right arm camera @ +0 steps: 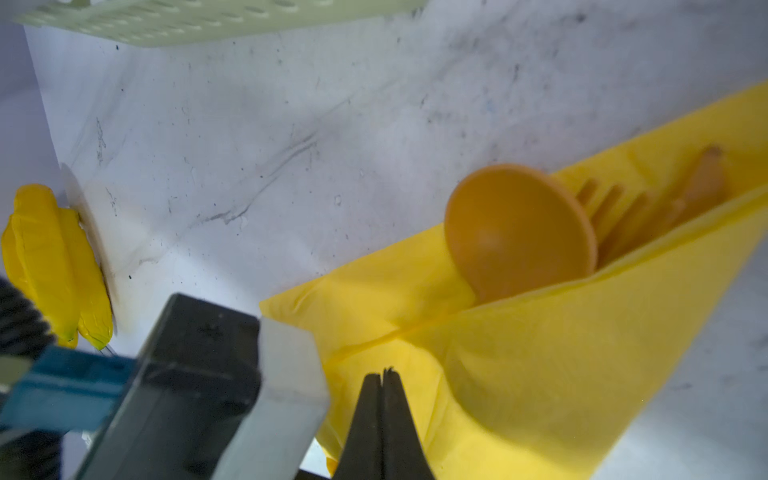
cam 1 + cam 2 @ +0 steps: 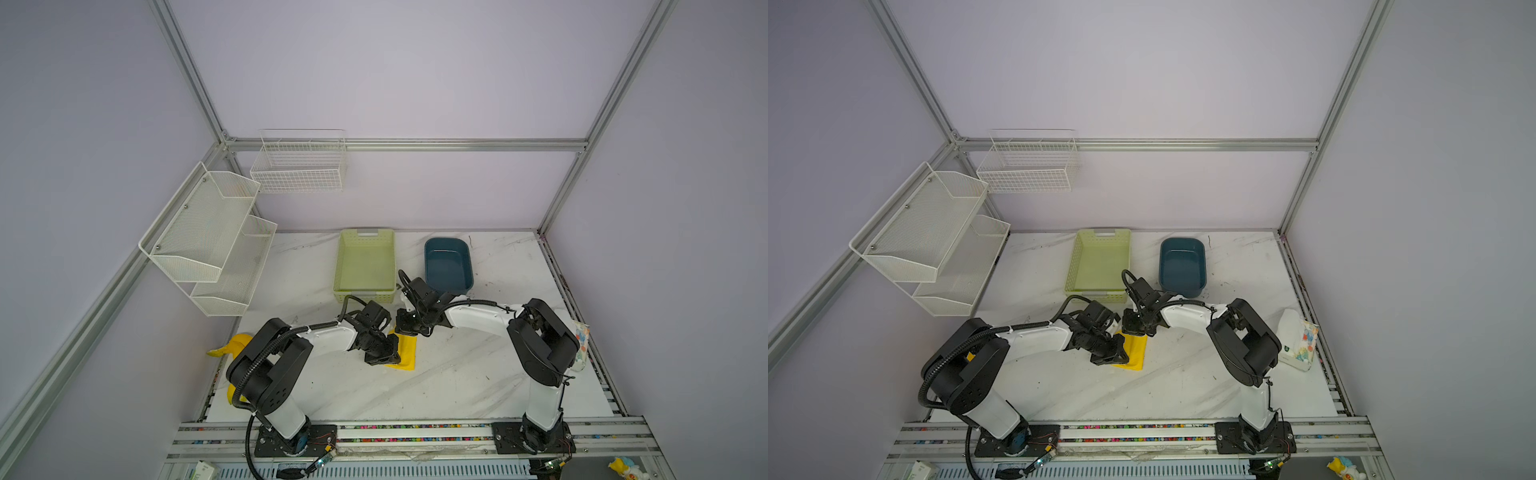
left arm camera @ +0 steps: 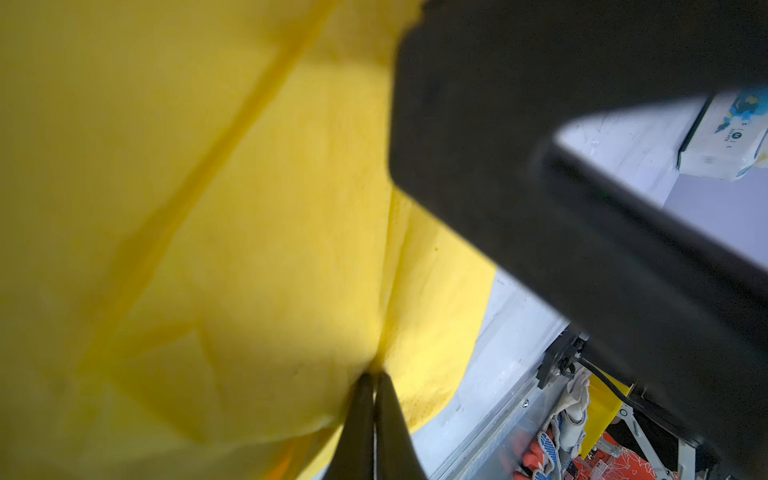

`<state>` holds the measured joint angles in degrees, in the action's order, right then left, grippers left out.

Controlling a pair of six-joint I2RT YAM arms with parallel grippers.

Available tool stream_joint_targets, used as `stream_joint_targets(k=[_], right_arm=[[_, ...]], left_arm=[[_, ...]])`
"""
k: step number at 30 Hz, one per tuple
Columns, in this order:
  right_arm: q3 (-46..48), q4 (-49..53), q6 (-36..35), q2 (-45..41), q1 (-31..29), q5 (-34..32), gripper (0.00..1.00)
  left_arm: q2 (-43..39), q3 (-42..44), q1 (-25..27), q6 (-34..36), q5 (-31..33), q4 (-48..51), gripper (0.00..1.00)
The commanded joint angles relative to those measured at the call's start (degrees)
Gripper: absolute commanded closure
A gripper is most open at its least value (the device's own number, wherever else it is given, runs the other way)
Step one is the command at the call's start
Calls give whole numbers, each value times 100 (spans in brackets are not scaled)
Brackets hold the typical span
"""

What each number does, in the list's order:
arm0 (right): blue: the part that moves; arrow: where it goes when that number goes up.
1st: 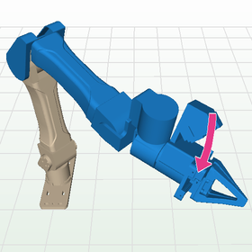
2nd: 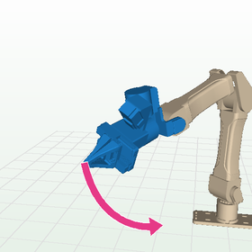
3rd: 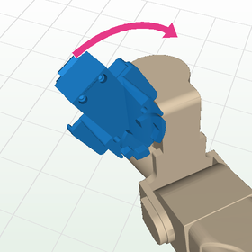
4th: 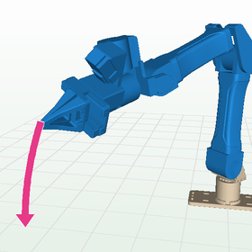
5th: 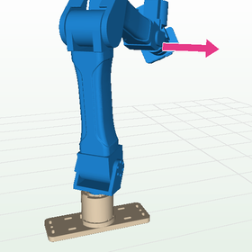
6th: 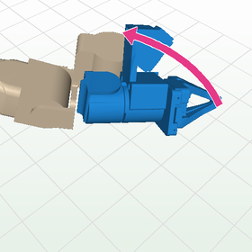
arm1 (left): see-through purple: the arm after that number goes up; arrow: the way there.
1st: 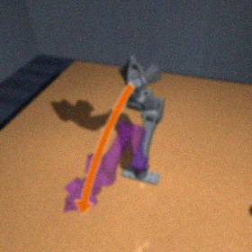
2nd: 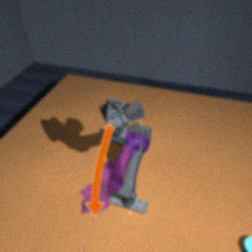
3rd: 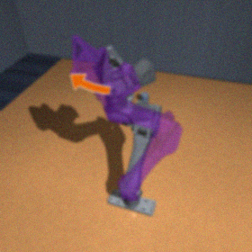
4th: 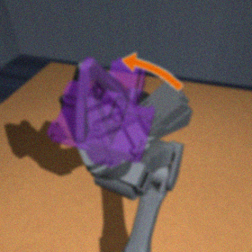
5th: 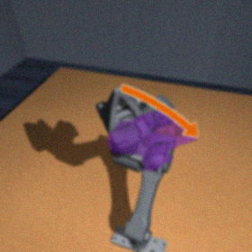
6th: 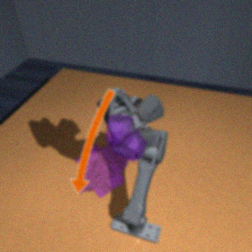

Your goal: Place the utensils on the paper napkin and roll it up

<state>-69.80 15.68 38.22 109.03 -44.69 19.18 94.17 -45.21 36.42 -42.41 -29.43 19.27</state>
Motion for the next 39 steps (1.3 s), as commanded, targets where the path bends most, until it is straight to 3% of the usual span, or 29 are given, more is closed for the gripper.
stream_joint_targets(k=[1,9,28,39], right_arm=[[-86,115,-138,251,56,-92,96],[-53,328,-285,513,92,-564,96],[122,-65,-157,-85,103,359,95],[167,242,-319,181,104,-220,96]], left_arm=[[7,263,23,5,244,234,93],[-39,280,23,-13,258,244,94],[-83,275,27,-48,316,233,93],[-210,284,23,-98,378,224,93]])
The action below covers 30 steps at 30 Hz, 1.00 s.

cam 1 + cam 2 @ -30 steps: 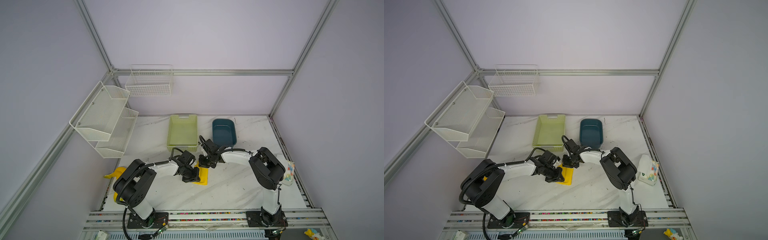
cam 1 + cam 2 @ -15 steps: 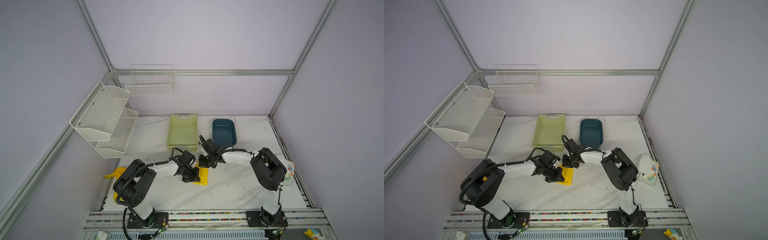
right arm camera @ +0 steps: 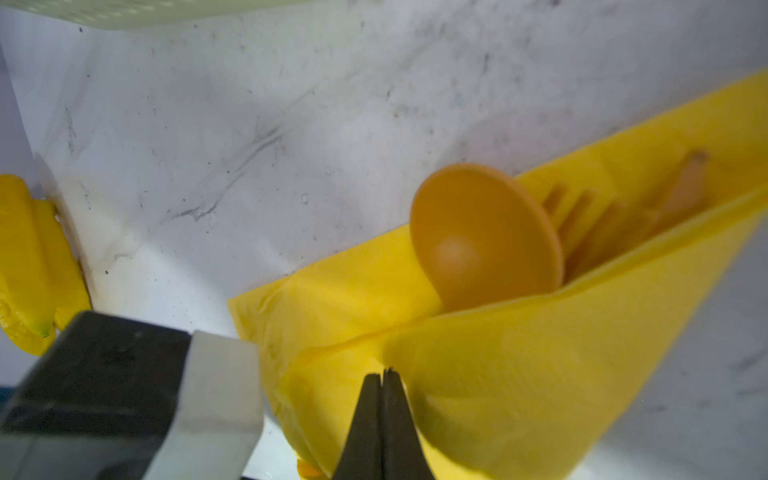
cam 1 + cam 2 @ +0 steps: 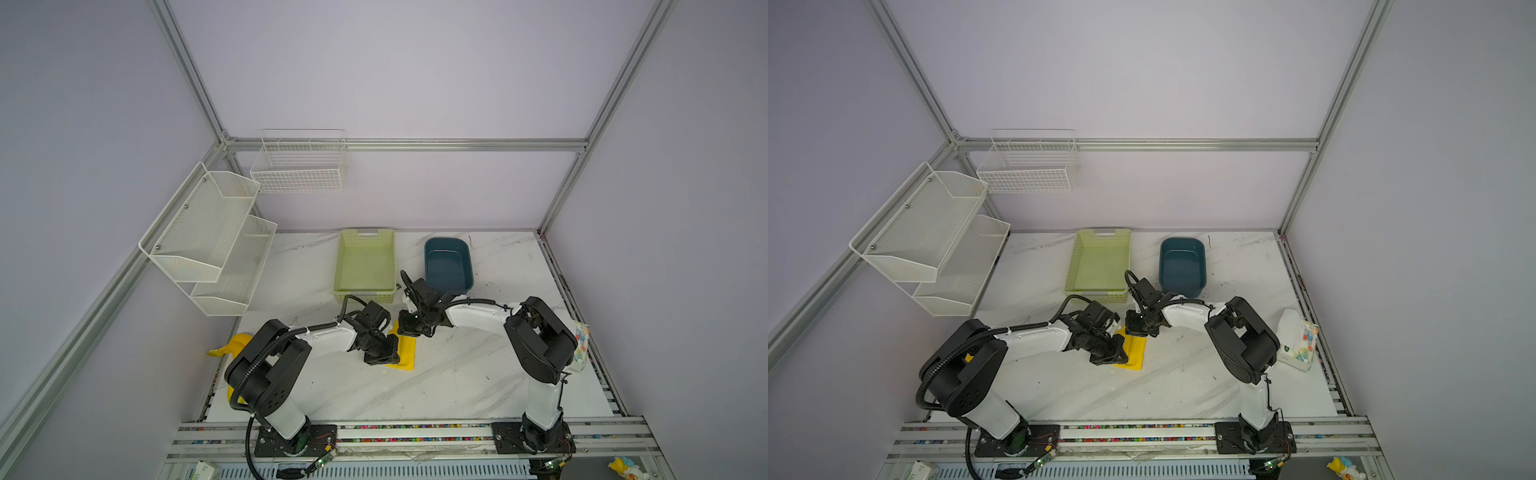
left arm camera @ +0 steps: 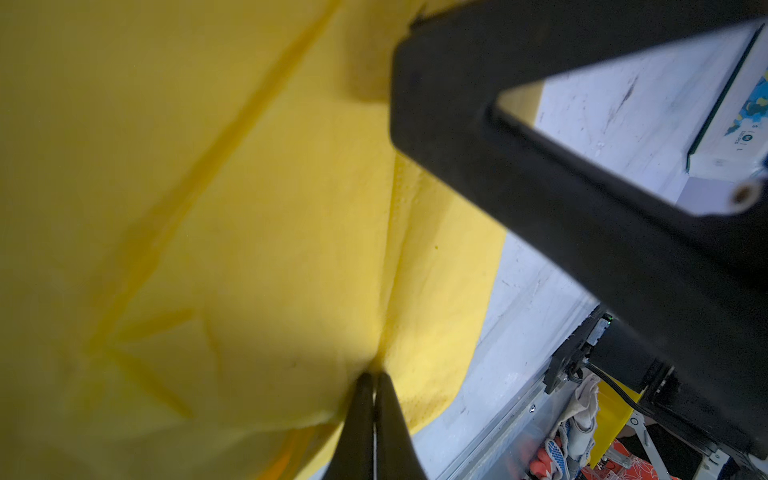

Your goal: Place the utensils on the paper napkin and roll it up

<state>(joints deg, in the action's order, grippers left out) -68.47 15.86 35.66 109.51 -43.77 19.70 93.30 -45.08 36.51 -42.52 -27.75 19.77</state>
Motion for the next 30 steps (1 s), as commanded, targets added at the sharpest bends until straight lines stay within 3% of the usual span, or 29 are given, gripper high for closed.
stream_joint_targets(k=[1,8,18,30], right_arm=[[51,225,-76,164,10,-300,96],[207,138,-230,281,21,-208,96],[466,69,-496,111,9,-5,96],[678,261,-1076,0,-157,397,96]], left_arm=[[-140,257,18,-94,242,170,93],[-489,110,14,-101,458,184,89],[-1178,-473,-288,289,1369,984,82],[-1394,-22,-1135,558,988,877,66]])
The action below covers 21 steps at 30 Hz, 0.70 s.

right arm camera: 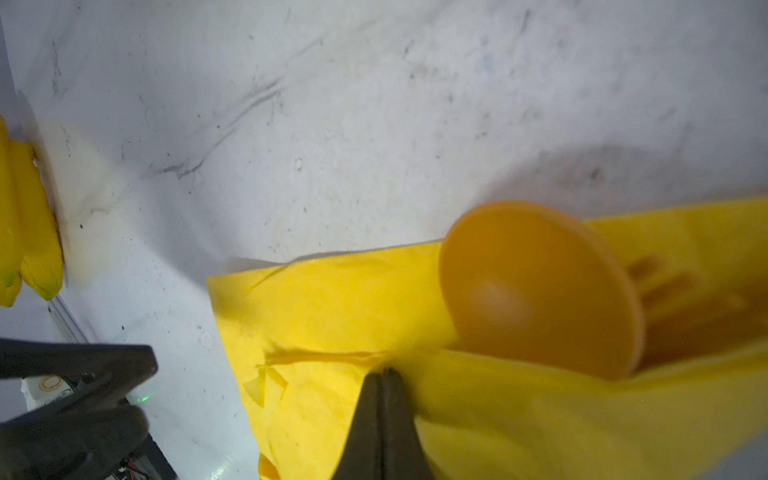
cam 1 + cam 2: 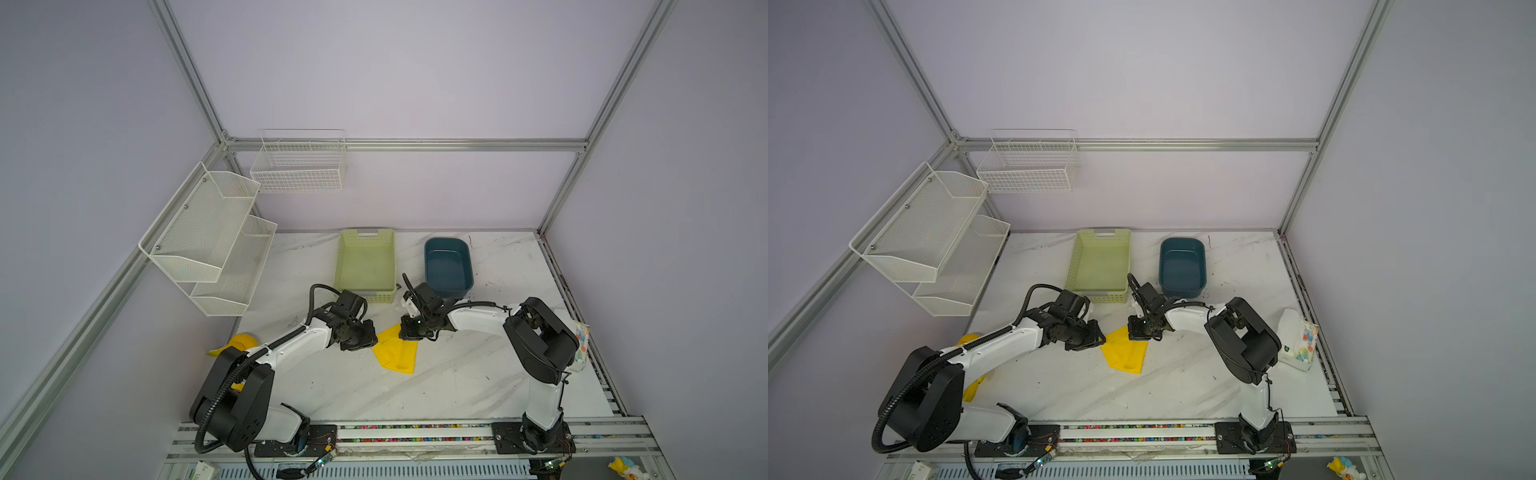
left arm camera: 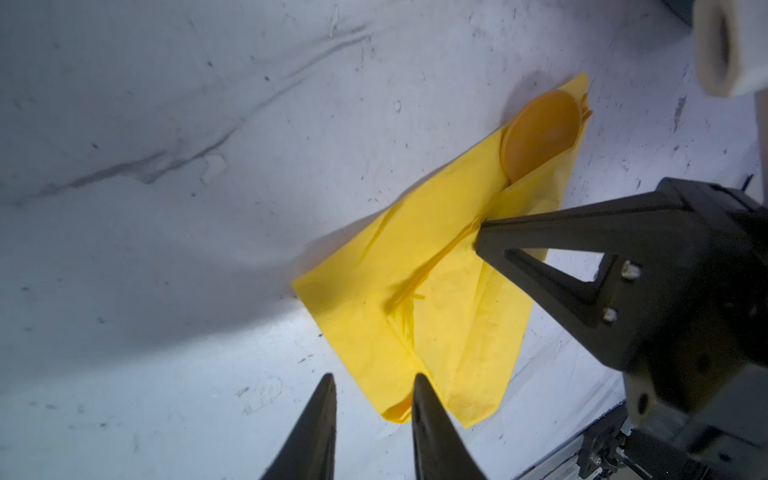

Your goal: Place the utensils on the paper napkin and roll it up

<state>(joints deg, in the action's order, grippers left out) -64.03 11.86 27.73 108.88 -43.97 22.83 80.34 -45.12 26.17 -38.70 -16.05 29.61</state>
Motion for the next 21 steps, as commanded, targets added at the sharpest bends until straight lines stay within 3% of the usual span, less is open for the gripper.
stream_joint_targets(k=[1,7,15,21], right_arm=[[209,721,-344,72,-164,102,96],[198,834,-421,-2,-209,99,96],[177,842,-408,4,-209,82,96],[167,844,-423,36,-209,90,96]], left_arm=[[-97,21,-119,190,-250,-154,63],[-11,185,-130,221,-276,-165,54],[222,360,-130,311,-42,-39,50],[436,636,-130,292,-247,-388,49]])
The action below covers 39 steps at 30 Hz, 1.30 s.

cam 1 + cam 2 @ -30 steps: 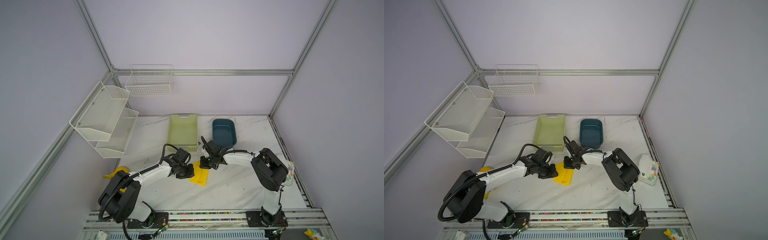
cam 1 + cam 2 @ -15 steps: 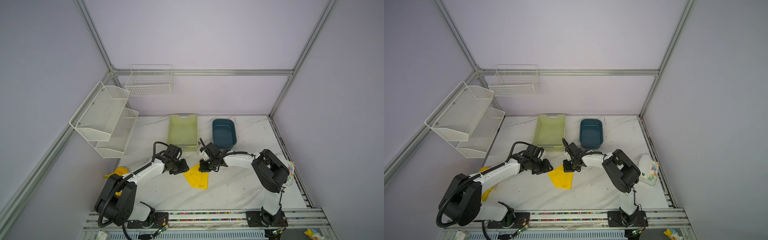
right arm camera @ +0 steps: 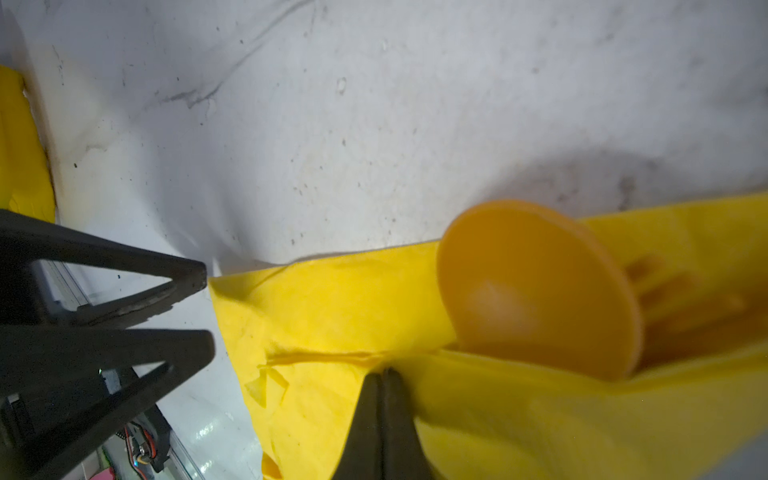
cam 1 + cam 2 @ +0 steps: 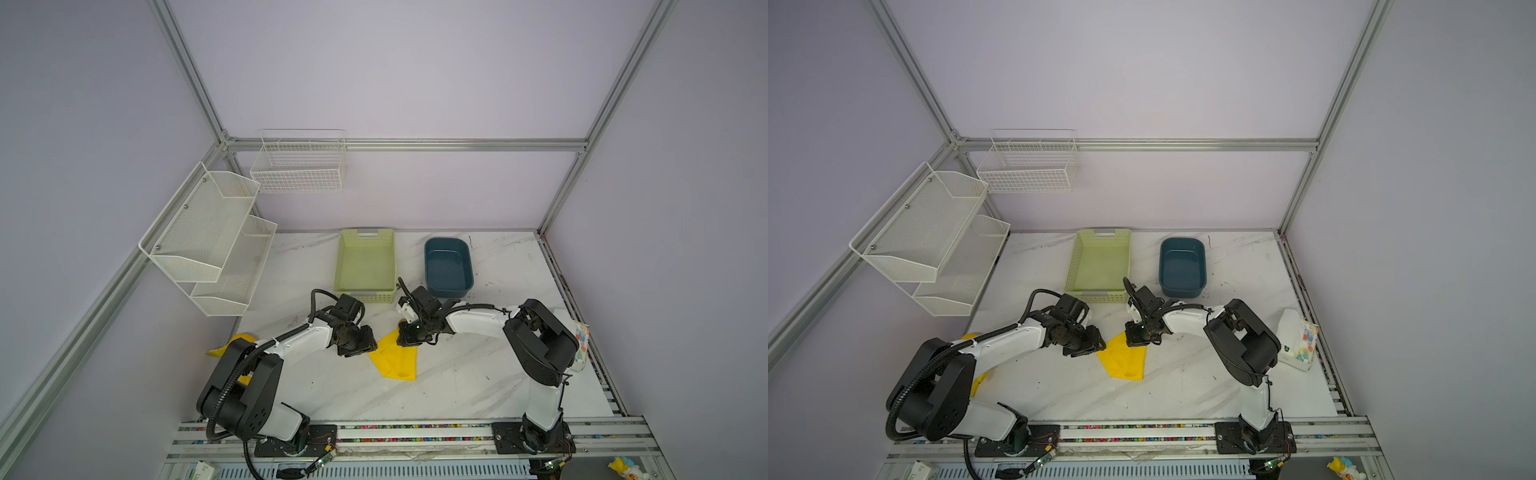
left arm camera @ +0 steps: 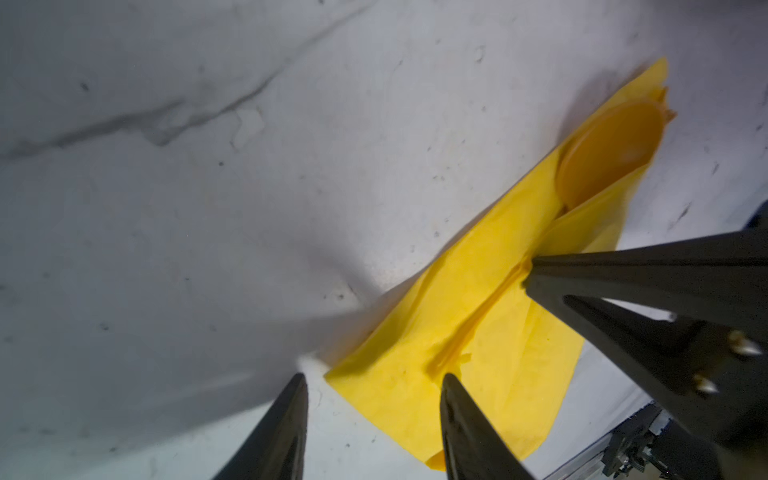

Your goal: Place the utensils on the paper napkin and roll it up

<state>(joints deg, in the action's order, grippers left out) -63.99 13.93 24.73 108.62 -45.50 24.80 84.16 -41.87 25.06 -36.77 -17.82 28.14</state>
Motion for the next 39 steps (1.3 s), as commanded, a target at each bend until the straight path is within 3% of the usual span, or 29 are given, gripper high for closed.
stream_joint_targets(k=[1,15,20,30,39], right_arm=[[150,645,-126,72,-56,-107,96],[61,680,-135,133,-56,-107,96],[49,681,-134,138,-56,-127,96],[9,705,-109,125,-55,-142,96],[-9,725,-116,134,-55,-151,96]], left_arm=[[73,352,-19,91,-148,-309,48],[-262,642,-18,37,-1178,-1211,49],[-750,758,-17,-11,-1506,-1591,49],[-539,748,-14,89,-1153,-1285,50],[-85,680,8,175,-1361,-1312,50]])
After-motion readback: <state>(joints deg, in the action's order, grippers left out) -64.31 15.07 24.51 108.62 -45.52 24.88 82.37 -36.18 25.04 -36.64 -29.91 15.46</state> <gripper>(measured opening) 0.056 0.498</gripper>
